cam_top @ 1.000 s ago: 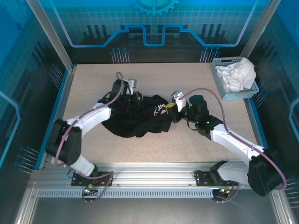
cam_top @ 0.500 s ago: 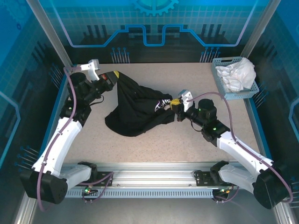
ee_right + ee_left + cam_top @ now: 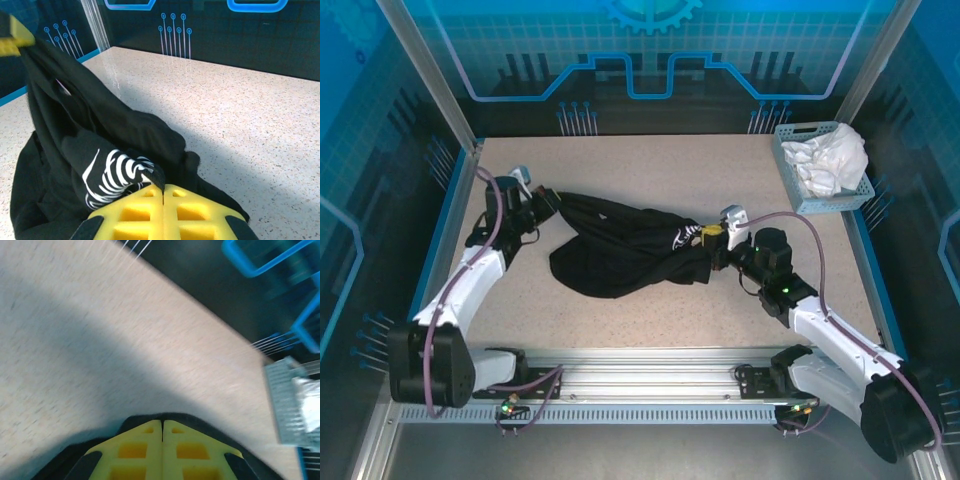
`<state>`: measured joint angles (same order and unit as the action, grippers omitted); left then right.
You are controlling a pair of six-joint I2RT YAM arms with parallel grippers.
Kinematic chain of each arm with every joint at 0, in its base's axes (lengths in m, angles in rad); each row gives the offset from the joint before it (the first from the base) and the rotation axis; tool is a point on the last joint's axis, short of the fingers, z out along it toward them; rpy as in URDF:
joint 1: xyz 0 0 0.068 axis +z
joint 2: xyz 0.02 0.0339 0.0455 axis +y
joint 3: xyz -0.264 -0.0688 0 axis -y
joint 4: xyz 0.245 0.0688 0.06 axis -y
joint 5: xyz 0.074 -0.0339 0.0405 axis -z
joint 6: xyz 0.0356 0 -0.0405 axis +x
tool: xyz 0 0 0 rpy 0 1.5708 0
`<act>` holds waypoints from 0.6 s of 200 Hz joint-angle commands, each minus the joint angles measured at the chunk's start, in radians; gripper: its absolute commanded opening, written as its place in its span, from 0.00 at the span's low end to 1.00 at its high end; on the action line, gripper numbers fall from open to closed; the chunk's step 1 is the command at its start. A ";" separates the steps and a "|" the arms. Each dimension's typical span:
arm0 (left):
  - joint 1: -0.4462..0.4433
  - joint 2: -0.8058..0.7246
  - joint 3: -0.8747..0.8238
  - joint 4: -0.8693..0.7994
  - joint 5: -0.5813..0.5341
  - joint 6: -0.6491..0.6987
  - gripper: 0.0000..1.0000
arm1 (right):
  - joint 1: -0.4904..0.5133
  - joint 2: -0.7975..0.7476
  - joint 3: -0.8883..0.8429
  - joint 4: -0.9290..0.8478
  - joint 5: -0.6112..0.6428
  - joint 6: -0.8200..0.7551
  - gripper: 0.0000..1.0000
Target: Fold the inside-out t-shirt
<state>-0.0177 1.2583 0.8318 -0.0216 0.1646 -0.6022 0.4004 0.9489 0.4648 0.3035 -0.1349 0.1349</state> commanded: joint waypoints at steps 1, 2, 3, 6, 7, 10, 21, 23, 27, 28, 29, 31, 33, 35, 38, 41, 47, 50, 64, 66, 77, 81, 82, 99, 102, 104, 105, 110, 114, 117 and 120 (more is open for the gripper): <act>0.005 0.049 -0.042 0.018 -0.052 0.056 0.02 | 0.016 0.006 -0.009 0.013 -0.005 0.003 0.00; 0.005 0.050 -0.044 0.016 -0.055 0.058 0.03 | 0.016 0.006 -0.009 0.013 -0.005 0.003 0.00; 0.005 0.052 -0.044 0.016 -0.057 0.060 0.03 | 0.016 0.007 -0.008 0.013 -0.005 0.004 0.00; 0.005 0.055 -0.045 0.013 -0.064 0.065 0.05 | 0.017 0.009 -0.009 0.013 -0.005 0.004 0.00; 0.005 0.056 -0.046 0.012 -0.066 0.067 0.05 | 0.018 0.008 -0.010 0.012 -0.005 0.005 0.00; 0.005 0.057 -0.047 0.006 -0.071 0.072 0.06 | 0.019 0.010 -0.009 0.011 -0.006 0.004 0.00; -0.004 0.052 -0.057 -0.010 -0.086 0.086 0.16 | 0.021 0.017 -0.008 0.011 -0.009 0.005 0.00; -0.006 0.049 -0.059 -0.014 -0.090 0.088 0.18 | 0.020 0.018 -0.008 0.011 -0.010 0.005 0.00; -0.019 0.041 -0.066 -0.021 -0.099 0.095 0.22 | 0.022 0.020 -0.006 0.011 -0.012 0.005 0.00; -0.022 0.040 -0.068 -0.022 -0.101 0.097 0.23 | 0.022 0.020 -0.006 0.011 -0.012 0.005 0.00; -0.026 0.036 -0.069 -0.023 -0.103 0.098 0.24 | 0.022 0.020 -0.006 0.011 -0.012 0.006 0.00; -0.035 0.031 -0.071 -0.027 -0.111 0.102 0.26 | 0.023 0.022 -0.005 0.011 -0.012 0.006 0.00; -0.043 0.025 -0.074 -0.032 -0.117 0.106 0.28 | 0.023 0.024 -0.005 0.011 -0.012 0.006 0.00; -0.054 0.019 -0.076 -0.037 -0.126 0.109 0.31 | 0.024 0.024 -0.004 0.011 -0.013 0.005 0.00; -0.069 0.009 -0.080 -0.044 -0.141 0.115 0.33 | 0.025 0.026 -0.002 0.010 -0.014 0.004 0.00; -0.085 0.000 -0.083 -0.053 -0.154 0.122 0.36 | 0.025 0.027 -0.001 0.009 -0.015 0.003 0.00; -0.118 -0.019 -0.088 -0.068 -0.178 0.133 0.40 | 0.026 0.031 0.000 0.008 -0.012 0.003 0.00; -0.136 -0.027 -0.089 -0.075 -0.190 0.137 0.41 | 0.027 0.033 0.000 0.008 -0.012 0.003 0.00; -0.213 -0.058 -0.098 -0.105 -0.241 0.152 0.48 | 0.029 0.040 0.004 0.008 -0.011 0.001 0.00; -0.221 -0.062 -0.099 -0.108 -0.246 0.154 0.49 | 0.029 0.042 0.004 0.008 -0.012 -0.001 0.00; -0.274 -0.065 -0.102 -0.116 -0.263 0.167 0.51 | 0.031 0.047 0.007 0.008 -0.011 0.000 0.00; -0.289 -0.061 -0.103 -0.119 -0.263 0.172 0.52 | 0.032 0.049 0.008 0.008 -0.011 -0.001 0.00; -0.292 -0.060 -0.103 -0.119 -0.263 0.173 0.52 | 0.032 0.050 0.008 0.008 -0.011 -0.001 0.00; -0.329 -0.016 -0.100 -0.116 -0.249 0.185 0.52 | 0.036 0.057 0.011 0.011 -0.009 -0.001 0.00; -0.332 -0.006 -0.099 -0.115 -0.244 0.186 0.52 | 0.038 0.058 0.012 0.011 -0.010 -0.001 0.00; -0.334 0.001 -0.096 -0.115 -0.241 0.187 0.52 | 0.038 0.059 0.012 0.011 -0.011 -0.001 0.00; -0.335 0.005 -0.096 -0.114 -0.239 0.187 0.52 | 0.038 0.059 0.012 0.011 -0.011 0.000 0.00; -0.337 0.024 -0.089 -0.113 -0.229 0.189 0.52 | 0.040 0.060 0.015 0.011 -0.011 0.000 0.00; -0.338 0.039 -0.084 -0.114 -0.220 0.191 0.52 | 0.039 0.060 0.016 0.010 -0.011 -0.002 0.00; -0.338 0.049 -0.079 -0.112 -0.211 0.191 0.52 | 0.040 0.060 0.017 0.009 -0.010 -0.002 0.00; -0.338 0.061 -0.076 -0.110 -0.204 0.192 0.53 | 0.040 0.060 0.018 0.008 -0.011 -0.002 0.00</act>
<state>-0.3454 1.2442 0.7471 -0.1017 -0.0410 -0.4519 0.4248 1.0073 0.4606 0.2920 -0.1379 0.1349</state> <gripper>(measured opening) 0.521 0.057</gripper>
